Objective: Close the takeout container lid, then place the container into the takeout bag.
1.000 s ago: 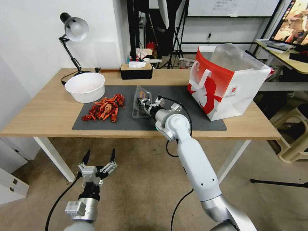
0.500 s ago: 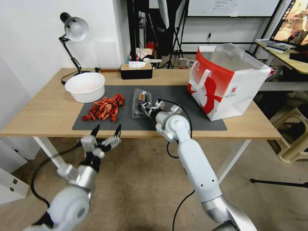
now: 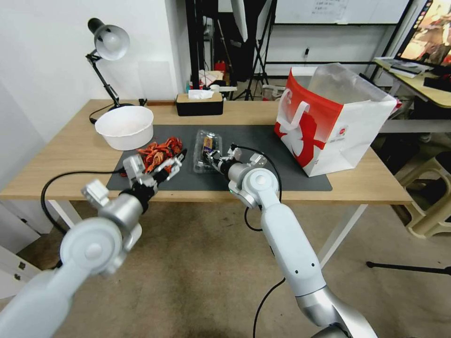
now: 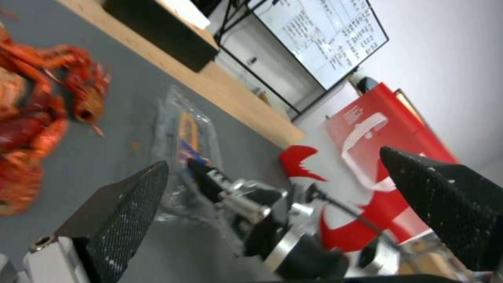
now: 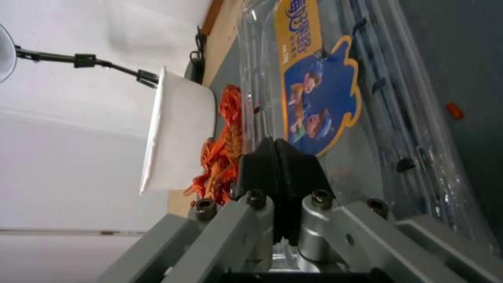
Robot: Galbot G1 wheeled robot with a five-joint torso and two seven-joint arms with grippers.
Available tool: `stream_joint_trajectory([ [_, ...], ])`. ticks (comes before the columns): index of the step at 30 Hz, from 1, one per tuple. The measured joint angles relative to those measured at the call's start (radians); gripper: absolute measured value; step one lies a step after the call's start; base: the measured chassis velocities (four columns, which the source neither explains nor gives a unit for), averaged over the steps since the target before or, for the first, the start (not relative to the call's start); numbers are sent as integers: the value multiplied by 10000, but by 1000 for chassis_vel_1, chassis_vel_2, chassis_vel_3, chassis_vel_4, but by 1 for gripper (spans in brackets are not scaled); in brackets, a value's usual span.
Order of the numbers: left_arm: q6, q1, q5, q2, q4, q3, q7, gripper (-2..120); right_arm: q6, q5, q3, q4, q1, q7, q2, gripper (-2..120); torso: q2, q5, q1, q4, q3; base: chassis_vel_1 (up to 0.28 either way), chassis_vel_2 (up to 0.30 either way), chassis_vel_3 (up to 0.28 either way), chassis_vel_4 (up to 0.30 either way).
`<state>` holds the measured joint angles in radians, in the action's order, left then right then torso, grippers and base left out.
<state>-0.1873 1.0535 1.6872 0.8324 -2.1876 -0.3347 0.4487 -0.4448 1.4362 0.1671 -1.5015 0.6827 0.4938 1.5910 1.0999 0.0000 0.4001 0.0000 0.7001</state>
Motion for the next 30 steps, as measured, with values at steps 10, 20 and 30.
stream_joint_trajectory([
  [10, -748, -1948, 1285, 366, 1524, 437, 574, 100, -128, -6, -152, 78, -108, 59, 2, 0, 0, 0, 0, 1, 0, 0, 0, 0, 0],
  [20, -1572, -3238, 2237, 690, 2854, 1157, 85, 100, -171, 52, -165, -30, -70, 167, -16, 0, 0, 0, 1, 1, 0, 0, 0, 0, 0],
  [30, -2902, -4348, 2643, 718, 4270, 1958, -715, 100, -215, 55, -180, -147, -5, 214, -54, 0, 0, 2, 0, 0, -1, 0, 0, 0, 0],
])
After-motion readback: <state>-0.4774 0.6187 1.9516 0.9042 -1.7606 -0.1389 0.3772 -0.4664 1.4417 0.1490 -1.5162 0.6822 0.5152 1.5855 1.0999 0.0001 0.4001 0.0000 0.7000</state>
